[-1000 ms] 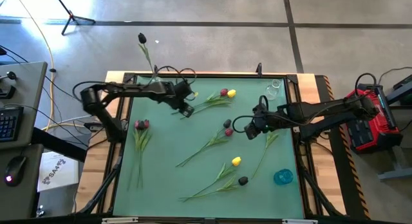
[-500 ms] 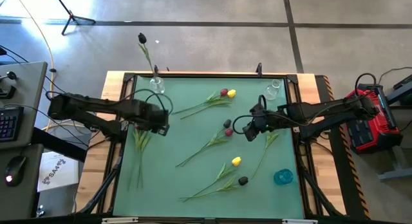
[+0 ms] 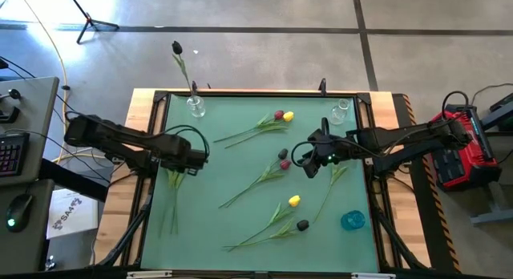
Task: Sort flowers into vase by color
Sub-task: Put the black flower into the left transparent vase
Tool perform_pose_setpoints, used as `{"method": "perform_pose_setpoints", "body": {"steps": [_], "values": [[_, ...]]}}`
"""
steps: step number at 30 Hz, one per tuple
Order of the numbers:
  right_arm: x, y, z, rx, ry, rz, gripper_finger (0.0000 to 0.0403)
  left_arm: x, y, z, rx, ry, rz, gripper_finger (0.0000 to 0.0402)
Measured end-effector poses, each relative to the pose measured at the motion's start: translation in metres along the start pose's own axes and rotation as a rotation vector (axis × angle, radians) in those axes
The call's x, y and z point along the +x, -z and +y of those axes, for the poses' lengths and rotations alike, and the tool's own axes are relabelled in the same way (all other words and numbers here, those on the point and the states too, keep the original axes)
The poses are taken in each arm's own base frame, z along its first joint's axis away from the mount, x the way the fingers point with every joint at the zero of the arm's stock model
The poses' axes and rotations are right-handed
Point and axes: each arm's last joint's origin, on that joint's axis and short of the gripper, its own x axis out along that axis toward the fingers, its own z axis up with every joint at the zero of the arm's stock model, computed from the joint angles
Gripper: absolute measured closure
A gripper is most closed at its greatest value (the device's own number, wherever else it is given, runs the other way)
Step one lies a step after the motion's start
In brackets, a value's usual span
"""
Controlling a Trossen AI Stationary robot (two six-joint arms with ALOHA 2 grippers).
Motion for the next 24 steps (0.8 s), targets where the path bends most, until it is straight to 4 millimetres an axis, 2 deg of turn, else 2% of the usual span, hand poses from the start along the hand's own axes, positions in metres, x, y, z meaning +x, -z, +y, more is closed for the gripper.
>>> {"method": "perform_pose_setpoints", "body": {"steps": [9,19,24], "values": [[0.0,0.0,0.0,-0.018,-0.013,0.015,0.0253,0.005,-0.012,-0.004,-0.07,-0.035,-0.03,0.0314],[0.0,0.001,0.0,-0.027,-0.013,0.027,0.0253,0.028,-0.023,-0.019,-0.052,-0.147,0.055,0.0315],[-0.001,0.005,0.0,-0.043,0.001,0.047,0.0253,0.032,-0.026,-0.029,-0.038,-0.082,0.048,0.0347]]}}
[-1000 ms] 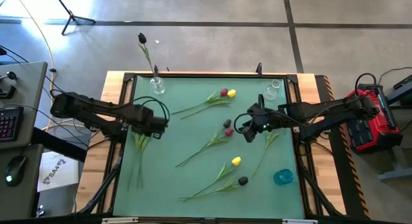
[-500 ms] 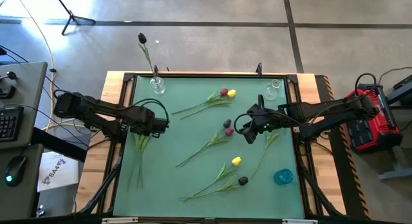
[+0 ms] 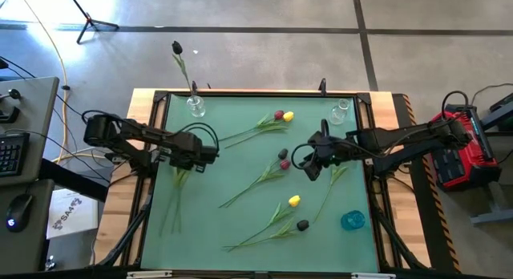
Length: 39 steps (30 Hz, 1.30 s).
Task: Sort flowers into vase by color
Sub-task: Put the black flower into the left transparent vase
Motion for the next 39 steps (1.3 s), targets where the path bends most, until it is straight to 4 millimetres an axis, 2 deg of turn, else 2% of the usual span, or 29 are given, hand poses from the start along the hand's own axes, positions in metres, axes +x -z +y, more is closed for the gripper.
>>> {"method": "perform_pose_setpoints", "body": {"steps": [5,10,16,25,29,32,39], "values": [[0.0,0.002,-0.001,-0.005,0.019,0.019,0.0253,-0.002,-0.001,-0.004,-0.003,0.033,-0.003,0.0395],[0.0,0.003,-0.002,-0.015,0.029,0.027,0.0253,-0.017,-0.002,-0.011,0.028,0.089,0.003,0.0395],[0.0,0.002,-0.004,-0.02,0.034,0.025,0.0253,-0.047,-0.005,-0.024,0.037,0.193,-0.064,0.0399],[-0.002,0.004,-0.037,0.023,0.242,0.202,0.0253,-0.085,-0.006,-0.031,0.052,0.321,-0.13,0.0401],[0.0,-0.002,-0.035,0.021,0.152,0.196,0.0253,-0.107,-0.005,-0.031,0.041,0.416,-0.216,0.0401],[0.002,-0.007,-0.029,-0.002,0.054,0.169,0.0253,-0.13,-0.007,-0.037,0.031,0.583,-0.336,0.0401],[0.002,-0.022,-0.011,-0.066,-0.204,0.07,0.0253,-0.173,-0.021,-0.071,0.133,1.002,-0.687,0.0401]]}}
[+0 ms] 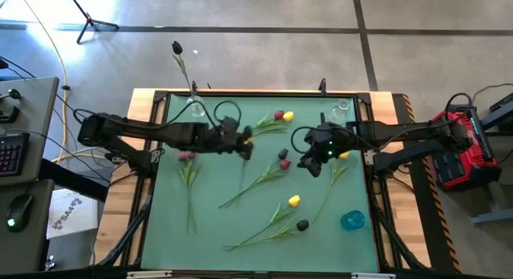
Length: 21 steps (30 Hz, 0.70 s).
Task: Sort flowers into vase by color
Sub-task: Put the black flower into the left transparent vase
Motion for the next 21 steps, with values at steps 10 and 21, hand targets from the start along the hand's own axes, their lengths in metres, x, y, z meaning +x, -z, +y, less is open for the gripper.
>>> {"method": "perform_pose_setpoints", "body": {"steps": [10,21], "values": [[-0.003,-0.021,0.013,-0.075,-0.064,-0.267,0.0253,0.031,-0.043,-0.006,0.162,0.294,-0.199,0.0401],[0.006,-0.037,0.01,-0.093,0.07,-0.465,0.0184,0.052,-0.063,-0.009,0.213,0.581,-0.304,0.0401]]}}
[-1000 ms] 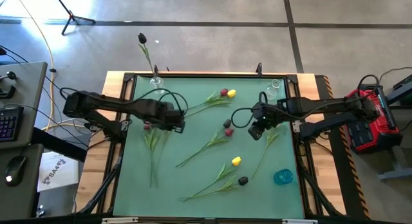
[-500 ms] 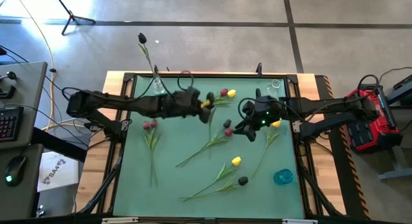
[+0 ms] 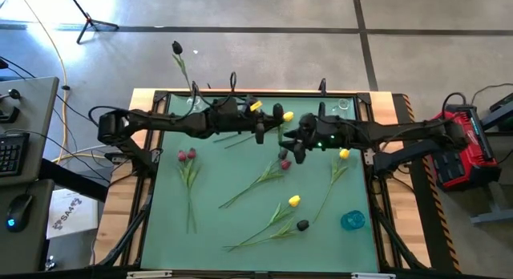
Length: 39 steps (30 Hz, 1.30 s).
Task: Sort flowers into vase by color
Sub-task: Put the black flower into the left transparent vase
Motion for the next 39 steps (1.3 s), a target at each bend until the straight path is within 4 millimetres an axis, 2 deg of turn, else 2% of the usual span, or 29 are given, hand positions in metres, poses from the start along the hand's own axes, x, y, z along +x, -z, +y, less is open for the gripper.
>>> {"method": "perform_pose_setpoints", "body": {"steps": [4,8,11,15,17,21,26,32,39], "values": [[0.017,0.0,-0.002,0.058,-0.003,-0.008,0.0167,0.0,0.002,0.0,0.045,0.0,0.022,0.0401],[0.032,0.003,-0.007,0.11,0.014,0.0,0.0195,-0.002,-0.002,0.001,0.054,0.054,0.043,0.0401],[0.035,0.004,-0.007,0.143,0.017,-0.004,0.0251,-0.006,-0.005,0.006,0.047,0.059,0.09,0.0401],[0.034,0.003,-0.007,0.145,0.029,-0.018,0.0363,-0.011,-0.007,0.016,0.047,0.021,0.144,0.0386],[0.031,0.001,-0.007,0.14,0.047,-0.04,0.039,-0.014,-0.011,0.019,0.061,0.043,0.156,0.0372],[0.029,-0.002,-0.011,0.164,0.103,-0.084,0.0396,-0.022,-0.019,0.024,0.07,0.066,0.188,0.0333],[0.029,-0.008,-0.017,0.166,0.157,-0.143,0.04,-0.044,-0.037,0.029,0.134,0.013,0.2,0.0286],[0.029,-0.024,-0.021,0.1,0.103,-0.243,0.0402,-0.069,-0.054,0.038,0.178,-0.067,0.219,0.0263],[0.024,-0.047,-0.02,0.004,-0.082,-0.379,0.0402,-0.062,-0.047,0.032,0.222,0.134,0.283,0.0261]]}}
